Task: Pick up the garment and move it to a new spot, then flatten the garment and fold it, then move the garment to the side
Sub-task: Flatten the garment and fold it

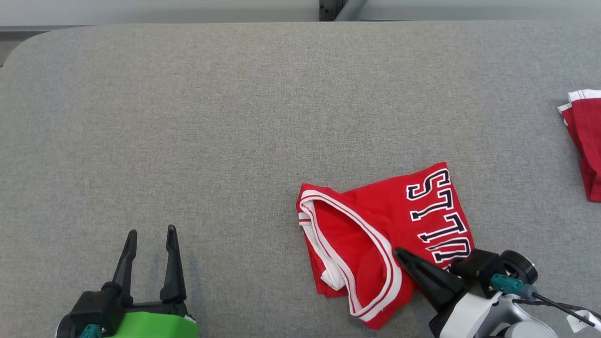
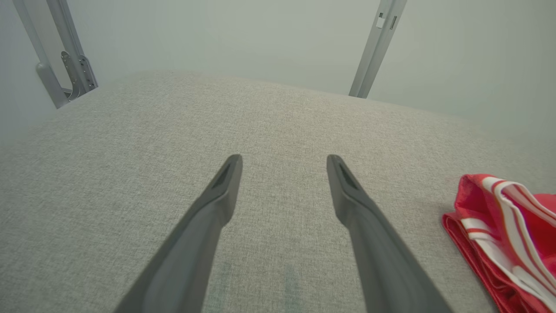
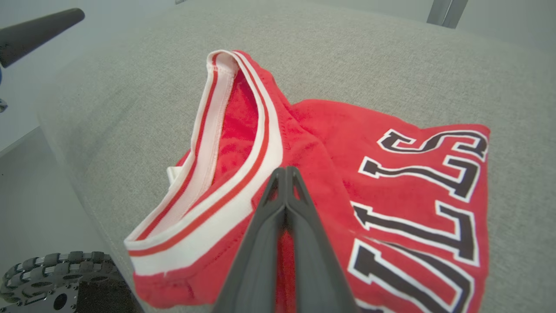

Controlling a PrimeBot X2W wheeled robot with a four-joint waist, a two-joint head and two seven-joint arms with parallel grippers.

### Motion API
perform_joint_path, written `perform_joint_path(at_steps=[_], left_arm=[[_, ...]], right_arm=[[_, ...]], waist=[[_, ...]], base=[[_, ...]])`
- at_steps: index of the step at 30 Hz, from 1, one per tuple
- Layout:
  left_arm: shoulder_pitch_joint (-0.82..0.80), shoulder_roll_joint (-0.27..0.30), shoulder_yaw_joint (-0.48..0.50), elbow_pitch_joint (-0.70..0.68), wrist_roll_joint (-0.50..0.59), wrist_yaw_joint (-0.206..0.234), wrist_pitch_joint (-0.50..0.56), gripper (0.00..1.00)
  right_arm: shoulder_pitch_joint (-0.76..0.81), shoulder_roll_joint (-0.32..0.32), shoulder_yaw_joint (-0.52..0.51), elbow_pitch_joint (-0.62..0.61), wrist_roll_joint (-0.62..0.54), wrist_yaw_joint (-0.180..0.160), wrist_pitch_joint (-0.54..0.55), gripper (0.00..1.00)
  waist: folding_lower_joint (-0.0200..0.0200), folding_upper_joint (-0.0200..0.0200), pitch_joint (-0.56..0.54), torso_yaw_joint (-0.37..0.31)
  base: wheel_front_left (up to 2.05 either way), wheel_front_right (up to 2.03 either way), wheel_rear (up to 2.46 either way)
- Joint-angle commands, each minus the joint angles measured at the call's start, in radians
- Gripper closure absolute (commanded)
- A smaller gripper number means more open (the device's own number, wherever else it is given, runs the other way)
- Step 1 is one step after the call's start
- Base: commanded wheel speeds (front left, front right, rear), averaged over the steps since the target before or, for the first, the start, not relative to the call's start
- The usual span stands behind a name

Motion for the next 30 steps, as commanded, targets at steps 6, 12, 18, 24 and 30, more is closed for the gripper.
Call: perform_joint_path(at_steps=[6,12,18,24,30], left_arm=[[-0.015,0.001,0.0,0.001,-0.009,0.005,-0.002,0.0],[-0.032,0.001,-0.01,0.008,-0.003,-0.001,-0.002,0.0],[-0.036,0.001,-0.005,0.015,-0.003,-0.007,-0.002,0.0],[-0.03,0.001,-0.013,0.019,-0.015,0.001,-0.002,0.0],[-0.026,0.001,-0.018,0.014,-0.015,0.004,-0.002,0.0]], right_arm=[[0.001,0.027,0.036,0.008,0.016,-0.001,0.058,1.0],[-0.133,0.07,0.105,0.121,0.055,0.0,0.065,1.0],[-0.254,0.096,0.166,0.256,0.098,-0.001,0.039,1.0],[-0.337,0.099,0.2,0.313,0.088,-0.001,-0.005,1.0],[-0.388,0.09,0.243,0.293,0.065,-0.001,0.001,1.0]], waist=[[0.0,0.0,0.011,0.001],[0.0,0.0,0.023,0.01],[0.0,0.0,0.024,0.029],[0.0,0.0,0.021,0.044],[0.0,0.0,0.02,0.043]], base=[[0.0,0.0,0.0],[0.0,0.0,0.0],[0.0,0.0,0.0],[0.0,0.0,0.0],[0.0,0.0,0.0]])
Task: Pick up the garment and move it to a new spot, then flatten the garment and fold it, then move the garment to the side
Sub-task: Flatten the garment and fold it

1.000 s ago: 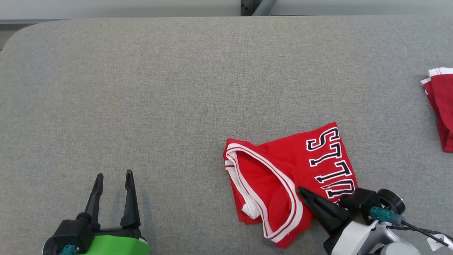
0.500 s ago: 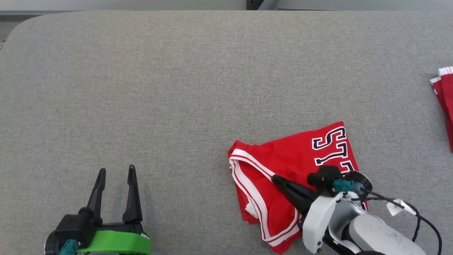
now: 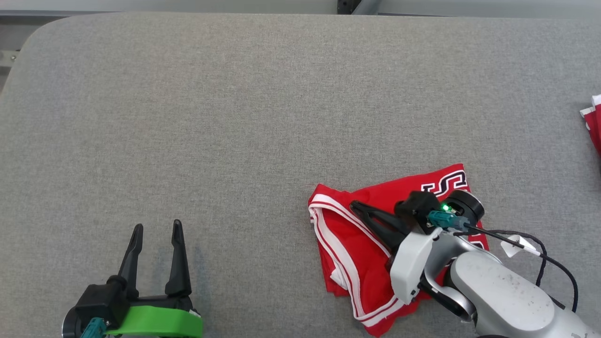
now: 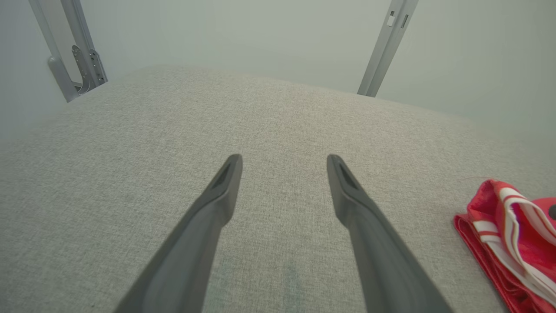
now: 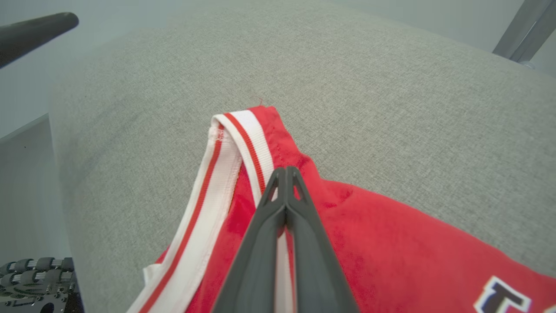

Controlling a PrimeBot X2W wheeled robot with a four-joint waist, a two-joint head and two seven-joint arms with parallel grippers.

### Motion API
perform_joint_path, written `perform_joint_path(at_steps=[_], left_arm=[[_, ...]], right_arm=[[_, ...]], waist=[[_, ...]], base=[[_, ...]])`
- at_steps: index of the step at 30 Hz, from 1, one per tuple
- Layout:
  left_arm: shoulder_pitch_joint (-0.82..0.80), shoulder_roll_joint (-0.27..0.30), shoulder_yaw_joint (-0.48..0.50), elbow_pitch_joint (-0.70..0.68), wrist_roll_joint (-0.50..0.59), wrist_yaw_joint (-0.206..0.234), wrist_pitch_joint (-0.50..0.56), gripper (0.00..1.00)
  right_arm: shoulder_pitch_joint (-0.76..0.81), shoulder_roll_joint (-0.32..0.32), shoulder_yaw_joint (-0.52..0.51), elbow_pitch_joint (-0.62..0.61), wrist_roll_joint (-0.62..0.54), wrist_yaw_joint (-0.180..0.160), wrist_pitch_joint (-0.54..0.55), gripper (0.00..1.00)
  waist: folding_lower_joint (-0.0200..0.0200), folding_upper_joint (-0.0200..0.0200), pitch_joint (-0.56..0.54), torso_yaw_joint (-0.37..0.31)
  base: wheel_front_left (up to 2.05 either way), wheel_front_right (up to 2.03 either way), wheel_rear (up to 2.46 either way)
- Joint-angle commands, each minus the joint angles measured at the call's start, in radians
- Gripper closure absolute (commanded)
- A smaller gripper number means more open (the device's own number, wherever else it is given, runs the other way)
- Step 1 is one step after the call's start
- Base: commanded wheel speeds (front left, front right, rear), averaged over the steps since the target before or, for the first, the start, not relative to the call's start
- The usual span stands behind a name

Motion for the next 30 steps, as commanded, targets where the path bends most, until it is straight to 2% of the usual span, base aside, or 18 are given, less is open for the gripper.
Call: perform_joint_path(at_steps=[1,6,10,14,19,24,30], left_arm=[[-0.003,0.001,-0.002,-0.003,-0.001,0.004,-0.002,0.0],[-0.02,0.001,-0.007,-0.004,-0.004,0.005,-0.002,0.0],[-0.032,0.001,-0.014,-0.004,-0.01,0.006,-0.002,0.0],[-0.043,0.001,-0.025,-0.001,-0.02,0.008,-0.002,0.0],[-0.065,0.001,-0.046,0.005,-0.04,0.013,-0.002,0.0],[-0.082,0.001,-0.062,0.008,-0.059,0.021,-0.002,0.0],[-0.078,0.001,-0.064,0.006,-0.063,0.024,-0.002,0.0]], right_arm=[[-0.018,-0.004,0.011,-0.007,-0.01,-0.001,0.008,1.0],[-0.046,-0.016,0.086,-0.039,0.028,-0.001,0.066,1.0],[-0.095,-0.052,0.166,-0.068,0.08,-0.001,0.146,1.0],[-0.163,-0.063,0.201,-0.033,0.113,-0.001,0.19,1.0],[-0.252,-0.048,0.236,0.043,0.148,-0.001,0.222,1.0],[-0.327,-0.039,0.277,0.104,0.179,-0.001,0.228,1.0],[-0.394,-0.018,0.299,0.144,0.207,-0.001,0.182,1.0]], waist=[[0.0,0.0,0.001,-0.001],[0.0,0.0,0.004,0.002],[0.0,0.0,0.016,0.013],[0.0,0.0,0.028,0.025],[0.0,0.0,0.046,0.05],[0.0,0.0,0.056,0.077],[0.0,0.0,0.056,0.087]], base=[[0.0,0.0,0.0],[0.0,0.0,0.0],[0.0,0.0,0.0],[0.0,0.0,0.0],[0.0,0.0,0.0],[0.0,0.0,0.0],[0.0,0.0,0.0]])
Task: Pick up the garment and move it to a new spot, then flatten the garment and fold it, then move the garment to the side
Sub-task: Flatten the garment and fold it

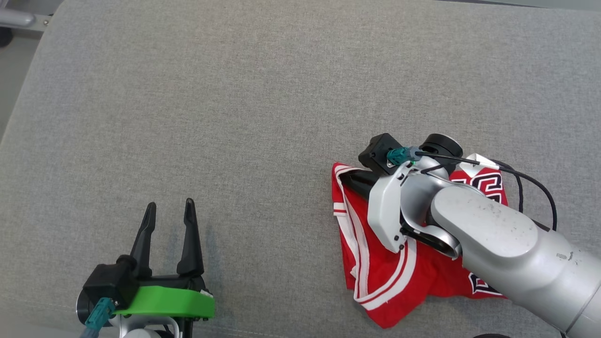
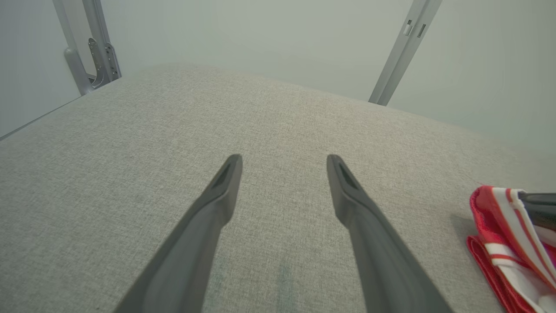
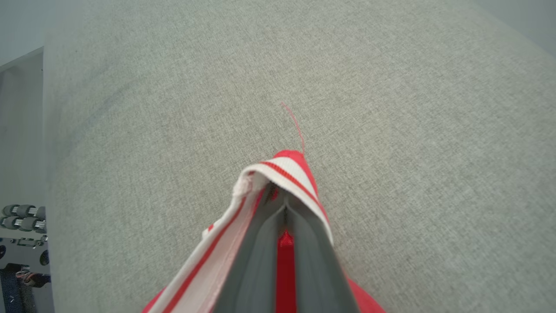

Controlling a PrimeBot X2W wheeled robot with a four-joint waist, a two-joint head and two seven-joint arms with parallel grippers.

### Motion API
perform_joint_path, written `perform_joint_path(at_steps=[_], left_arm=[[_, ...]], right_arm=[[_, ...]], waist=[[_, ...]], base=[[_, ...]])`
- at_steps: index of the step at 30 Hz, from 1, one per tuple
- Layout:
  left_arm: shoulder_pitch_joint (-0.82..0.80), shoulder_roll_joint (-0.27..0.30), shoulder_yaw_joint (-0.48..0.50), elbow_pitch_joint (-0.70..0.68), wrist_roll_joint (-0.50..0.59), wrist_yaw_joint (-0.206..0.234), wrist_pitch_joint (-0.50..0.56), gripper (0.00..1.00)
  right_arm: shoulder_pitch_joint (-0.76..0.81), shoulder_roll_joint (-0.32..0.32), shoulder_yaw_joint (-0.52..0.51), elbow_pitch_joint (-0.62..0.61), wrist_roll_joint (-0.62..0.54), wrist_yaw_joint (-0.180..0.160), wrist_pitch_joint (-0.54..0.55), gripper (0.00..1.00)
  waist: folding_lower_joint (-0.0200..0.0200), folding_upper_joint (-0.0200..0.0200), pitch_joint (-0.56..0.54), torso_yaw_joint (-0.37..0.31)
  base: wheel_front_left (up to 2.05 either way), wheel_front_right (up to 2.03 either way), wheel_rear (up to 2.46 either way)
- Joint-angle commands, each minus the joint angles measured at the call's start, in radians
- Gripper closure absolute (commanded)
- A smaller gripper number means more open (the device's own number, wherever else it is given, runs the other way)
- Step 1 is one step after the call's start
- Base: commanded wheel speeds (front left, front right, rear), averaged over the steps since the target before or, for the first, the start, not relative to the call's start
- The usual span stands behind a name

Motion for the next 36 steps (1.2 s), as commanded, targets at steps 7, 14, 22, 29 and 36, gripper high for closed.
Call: perform_joint_path(at_steps=[7,14,22,29,36], left_arm=[[-0.002,0.001,0.006,0.0,0.005,0.001,-0.002,0.0],[0.006,0.001,0.016,-0.003,0.013,0.001,-0.002,0.0],[0.045,0.001,0.05,-0.01,0.028,-0.001,-0.002,0.0],[0.061,0.001,0.065,-0.015,0.042,-0.008,-0.002,0.0],[0.063,0.001,0.068,-0.017,0.05,-0.015,-0.002,0.0]], right_arm=[[-0.006,0.022,0.067,0.045,0.036,-0.001,-0.022,1.0],[0.015,-0.001,0.085,-0.007,0.06,-0.001,-0.099,1.0],[0.178,-0.137,-0.066,-0.255,0.038,-0.001,-0.17,1.0],[0.449,-0.214,-0.265,-0.445,-0.056,0.0,-0.142,1.0],[0.695,-0.186,-0.345,-0.572,-0.13,0.0,-0.072,1.0]], waist=[[0.0,0.0,-0.006,-0.01],[0.0,0.0,-0.009,-0.031],[0.0,0.0,-0.033,-0.088],[0.0,0.0,-0.058,-0.135],[0.0,0.0,-0.062,-0.154]], base=[[0.0,0.0,0.0],[0.0,0.0,0.0],[0.0,0.0,0.0],[0.0,0.0,0.0],[0.0,0.0,0.0]])
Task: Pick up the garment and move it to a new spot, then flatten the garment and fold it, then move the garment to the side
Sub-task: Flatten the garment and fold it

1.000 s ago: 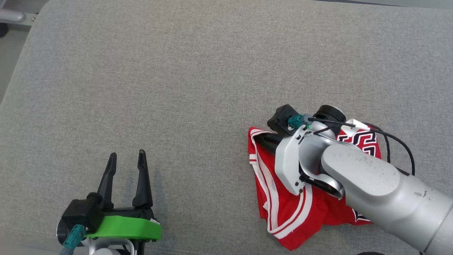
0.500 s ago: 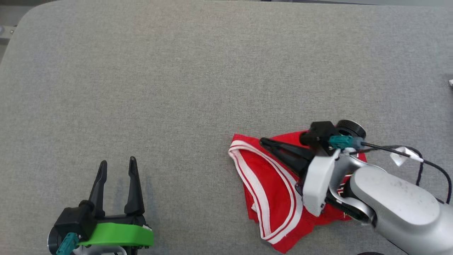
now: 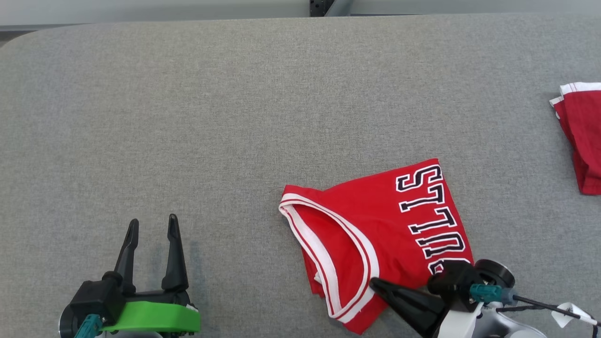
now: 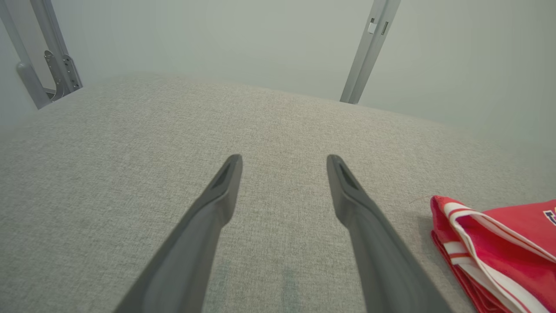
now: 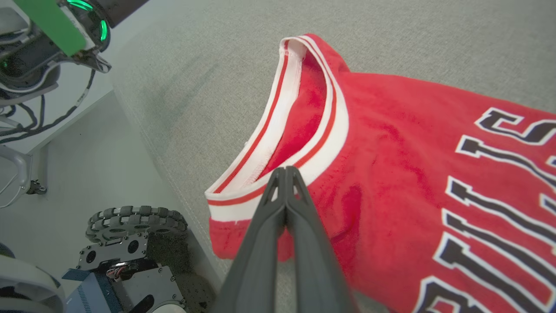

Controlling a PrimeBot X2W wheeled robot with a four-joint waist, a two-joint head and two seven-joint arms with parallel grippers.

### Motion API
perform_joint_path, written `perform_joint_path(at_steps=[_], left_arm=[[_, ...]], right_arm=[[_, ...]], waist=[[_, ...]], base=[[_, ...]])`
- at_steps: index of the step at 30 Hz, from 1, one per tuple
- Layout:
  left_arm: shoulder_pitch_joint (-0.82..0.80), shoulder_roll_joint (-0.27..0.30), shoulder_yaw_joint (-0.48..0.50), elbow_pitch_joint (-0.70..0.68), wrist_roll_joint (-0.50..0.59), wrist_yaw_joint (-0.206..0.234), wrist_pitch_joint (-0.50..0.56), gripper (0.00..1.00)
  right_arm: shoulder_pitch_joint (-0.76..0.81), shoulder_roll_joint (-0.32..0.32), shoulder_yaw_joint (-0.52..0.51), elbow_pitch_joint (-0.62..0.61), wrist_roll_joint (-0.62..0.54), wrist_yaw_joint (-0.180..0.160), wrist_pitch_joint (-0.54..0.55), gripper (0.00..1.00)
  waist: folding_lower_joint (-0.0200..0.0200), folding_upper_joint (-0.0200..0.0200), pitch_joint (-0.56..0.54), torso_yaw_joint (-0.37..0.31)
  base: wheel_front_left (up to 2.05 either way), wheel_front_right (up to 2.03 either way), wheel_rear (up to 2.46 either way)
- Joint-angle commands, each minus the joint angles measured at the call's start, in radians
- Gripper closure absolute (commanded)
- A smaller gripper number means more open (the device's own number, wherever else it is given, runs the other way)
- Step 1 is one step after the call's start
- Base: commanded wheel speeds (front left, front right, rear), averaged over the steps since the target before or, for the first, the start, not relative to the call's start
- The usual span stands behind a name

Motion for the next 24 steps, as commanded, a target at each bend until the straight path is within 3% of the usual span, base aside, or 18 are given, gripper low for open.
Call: perform_joint_path(at_steps=[1,7,24], left_arm=[[0.005,0.002,0.0,-0.003,0.007,-0.003,-0.002,0.0],[0.0,0.002,-0.011,0.002,0.009,-0.007,-0.002,0.0],[-0.034,0.002,-0.016,0.017,0.011,-0.015,-0.002,0.0]], right_arm=[[0.021,0.012,-0.004,-0.009,-0.014,0.0,0.009,1.0],[0.001,0.071,0.024,0.029,-0.034,0.0,0.03,1.0],[-0.267,0.205,0.265,0.343,0.029,0.0,0.018,1.0]], waist=[[0.0,0.0,0.0,-0.003],[0.0,0.0,0.012,0.001],[0.0,0.0,0.041,0.063]], base=[[0.0,0.0,0.0],[0.0,0.0,0.0],[0.0,0.0,0.0]])
